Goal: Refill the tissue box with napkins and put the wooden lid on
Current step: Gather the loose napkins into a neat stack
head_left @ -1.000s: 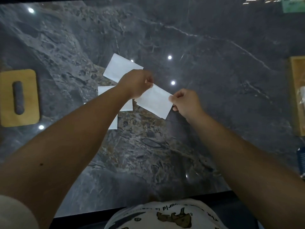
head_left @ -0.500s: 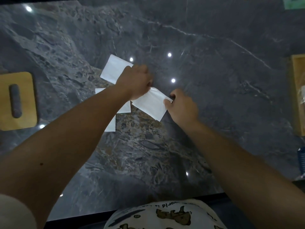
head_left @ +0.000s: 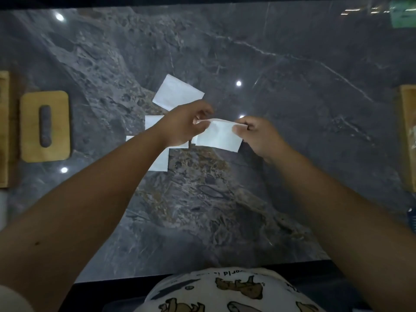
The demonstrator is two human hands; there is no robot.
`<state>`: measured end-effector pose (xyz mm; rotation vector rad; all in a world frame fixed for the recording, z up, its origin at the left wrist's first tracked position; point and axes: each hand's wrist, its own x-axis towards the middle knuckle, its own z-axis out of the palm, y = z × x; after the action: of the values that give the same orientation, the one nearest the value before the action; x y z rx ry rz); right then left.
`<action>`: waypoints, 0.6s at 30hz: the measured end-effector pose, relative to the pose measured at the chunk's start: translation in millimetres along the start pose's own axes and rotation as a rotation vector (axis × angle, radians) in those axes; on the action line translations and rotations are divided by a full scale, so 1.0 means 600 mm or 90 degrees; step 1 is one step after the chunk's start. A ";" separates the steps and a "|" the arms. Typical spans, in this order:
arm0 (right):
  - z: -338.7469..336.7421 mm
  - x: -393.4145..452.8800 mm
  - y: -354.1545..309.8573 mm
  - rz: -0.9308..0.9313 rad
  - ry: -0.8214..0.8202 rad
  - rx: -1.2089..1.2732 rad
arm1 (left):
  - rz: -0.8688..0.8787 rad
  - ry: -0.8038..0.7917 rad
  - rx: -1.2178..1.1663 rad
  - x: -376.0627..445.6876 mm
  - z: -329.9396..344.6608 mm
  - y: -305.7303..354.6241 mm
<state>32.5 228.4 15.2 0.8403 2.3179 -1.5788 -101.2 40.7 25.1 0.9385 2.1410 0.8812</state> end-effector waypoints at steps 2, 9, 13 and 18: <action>0.000 -0.005 -0.003 -0.007 0.004 0.025 | -0.016 0.024 -0.019 -0.019 0.001 -0.001; 0.028 -0.025 -0.024 -0.028 -0.008 0.004 | -0.126 0.103 -0.144 -0.085 0.005 -0.011; 0.055 -0.029 -0.042 -0.038 -0.042 0.005 | -0.155 0.127 -0.129 -0.122 -0.004 -0.031; 0.097 -0.013 -0.069 -0.033 -0.046 -0.015 | -0.192 0.182 -0.126 -0.142 -0.024 -0.067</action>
<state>7.5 161.9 28.2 0.7104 2.3203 -1.5730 -80.1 -52.1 26.0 0.3937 2.3008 1.0977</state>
